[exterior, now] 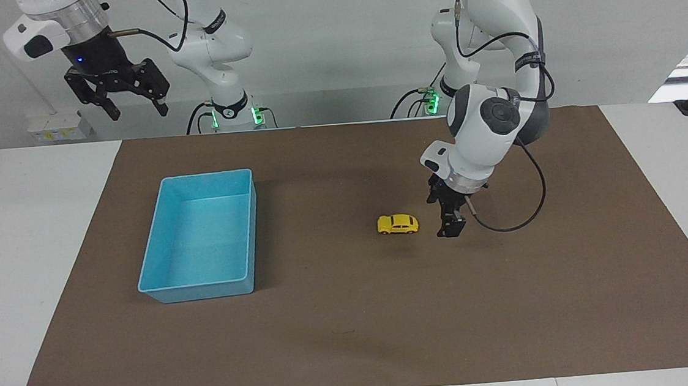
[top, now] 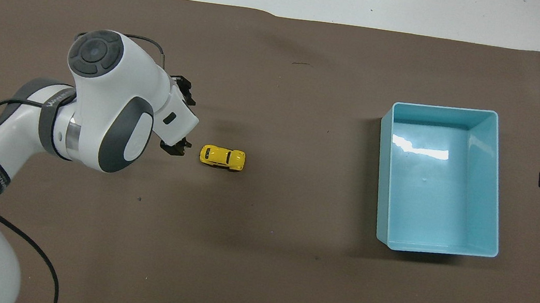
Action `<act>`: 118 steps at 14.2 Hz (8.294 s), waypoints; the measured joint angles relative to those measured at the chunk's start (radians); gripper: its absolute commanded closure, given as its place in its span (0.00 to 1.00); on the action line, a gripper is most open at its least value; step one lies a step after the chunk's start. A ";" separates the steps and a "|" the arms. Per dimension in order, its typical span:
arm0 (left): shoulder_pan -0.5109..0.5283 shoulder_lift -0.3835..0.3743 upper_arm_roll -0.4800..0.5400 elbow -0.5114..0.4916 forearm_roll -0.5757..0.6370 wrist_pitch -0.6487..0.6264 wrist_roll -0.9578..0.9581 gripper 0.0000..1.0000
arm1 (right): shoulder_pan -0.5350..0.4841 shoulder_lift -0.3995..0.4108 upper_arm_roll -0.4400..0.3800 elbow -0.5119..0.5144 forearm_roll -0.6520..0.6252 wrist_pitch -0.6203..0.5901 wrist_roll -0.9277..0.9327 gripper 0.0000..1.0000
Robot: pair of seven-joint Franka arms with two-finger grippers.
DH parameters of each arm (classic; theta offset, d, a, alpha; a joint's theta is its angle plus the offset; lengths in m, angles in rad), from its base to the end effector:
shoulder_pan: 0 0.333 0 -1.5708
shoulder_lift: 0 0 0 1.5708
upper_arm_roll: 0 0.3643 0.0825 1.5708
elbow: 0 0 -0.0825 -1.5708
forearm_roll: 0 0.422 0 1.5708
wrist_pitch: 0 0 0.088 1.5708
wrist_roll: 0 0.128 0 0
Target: Wind up and store yellow beetle car
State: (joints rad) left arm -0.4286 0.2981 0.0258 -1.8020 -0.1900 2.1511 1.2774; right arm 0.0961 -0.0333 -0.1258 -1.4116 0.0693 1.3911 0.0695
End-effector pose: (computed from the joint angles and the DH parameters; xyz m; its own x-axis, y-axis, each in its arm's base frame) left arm 0.6269 -0.2805 0.3927 -0.0100 -0.9868 0.1615 -0.9999 0.0107 0.0035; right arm 0.5584 -0.0084 0.7349 0.9962 -0.0865 0.0080 -0.0857 -0.9937 -0.0729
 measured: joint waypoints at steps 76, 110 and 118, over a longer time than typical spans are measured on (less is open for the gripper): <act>0.325 -0.217 0.053 0.010 0.139 -0.244 -1.049 0.00 | 0.002 -0.003 -0.010 0.000 0.004 -0.032 -0.003 0.00; 0.343 -0.289 0.037 0.247 0.172 -0.658 -1.173 0.00 | 0.164 -0.085 0.092 -0.352 -0.043 0.183 -1.024 0.00; 0.343 -0.289 0.037 0.247 0.172 -0.658 -1.173 0.00 | 0.180 -0.011 0.092 -0.455 -0.048 0.337 -1.189 0.00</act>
State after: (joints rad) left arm -0.0861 0.0086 0.0626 -1.5555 -0.0184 1.4933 0.1043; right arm 0.2757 -0.0439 -0.0334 -1.8665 0.0212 1.7284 -1.1199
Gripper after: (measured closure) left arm 0.000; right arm 0.000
